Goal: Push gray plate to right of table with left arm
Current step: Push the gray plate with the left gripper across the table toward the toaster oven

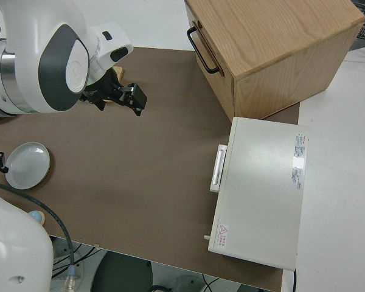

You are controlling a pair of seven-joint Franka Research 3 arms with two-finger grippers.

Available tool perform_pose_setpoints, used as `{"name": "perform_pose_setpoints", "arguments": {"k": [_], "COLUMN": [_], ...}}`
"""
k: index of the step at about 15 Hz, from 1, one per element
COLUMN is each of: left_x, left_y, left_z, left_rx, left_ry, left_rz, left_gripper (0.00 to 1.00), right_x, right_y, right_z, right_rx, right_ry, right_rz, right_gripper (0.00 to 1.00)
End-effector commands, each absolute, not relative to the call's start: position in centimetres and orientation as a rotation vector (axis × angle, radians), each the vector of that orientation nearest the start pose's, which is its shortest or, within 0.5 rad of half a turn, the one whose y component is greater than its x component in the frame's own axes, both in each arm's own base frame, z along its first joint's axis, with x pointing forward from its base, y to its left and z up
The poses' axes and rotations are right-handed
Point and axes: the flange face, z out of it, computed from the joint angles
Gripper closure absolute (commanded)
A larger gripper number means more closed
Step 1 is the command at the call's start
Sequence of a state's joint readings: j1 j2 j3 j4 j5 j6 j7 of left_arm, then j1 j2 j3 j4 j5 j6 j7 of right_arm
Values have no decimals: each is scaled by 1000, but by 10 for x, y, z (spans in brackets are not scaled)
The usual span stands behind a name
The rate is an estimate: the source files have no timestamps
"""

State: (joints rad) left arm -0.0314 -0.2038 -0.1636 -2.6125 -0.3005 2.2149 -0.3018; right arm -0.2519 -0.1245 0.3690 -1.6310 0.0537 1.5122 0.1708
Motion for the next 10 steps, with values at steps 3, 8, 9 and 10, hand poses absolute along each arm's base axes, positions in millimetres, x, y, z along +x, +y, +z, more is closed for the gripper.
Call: {"name": "perform_pose_setpoints", "arguments": {"k": [3, 8, 9, 10], "left_x": [378, 367, 366, 366], "left_y": [-138, -185, -195, -200], "left_z": [298, 296, 291, 290], "left_rx": [-3213, -3221, -3228, -3240], "left_ry": [-591, -619, -616, -624], "left_rz": [333, 287, 289, 279], "left_gripper": [1000, 1000, 1000, 1000], "right_x": [498, 498, 498, 498], "right_y": [78, 78, 78, 78], "right_z": [652, 652, 652, 652], "right_rx": [-3122, -3122, -3122, -3122], "right_ry": [115, 117, 117, 115], "right_rz": [12, 12, 12, 12], "right_gripper": [5, 5, 5, 5]}}
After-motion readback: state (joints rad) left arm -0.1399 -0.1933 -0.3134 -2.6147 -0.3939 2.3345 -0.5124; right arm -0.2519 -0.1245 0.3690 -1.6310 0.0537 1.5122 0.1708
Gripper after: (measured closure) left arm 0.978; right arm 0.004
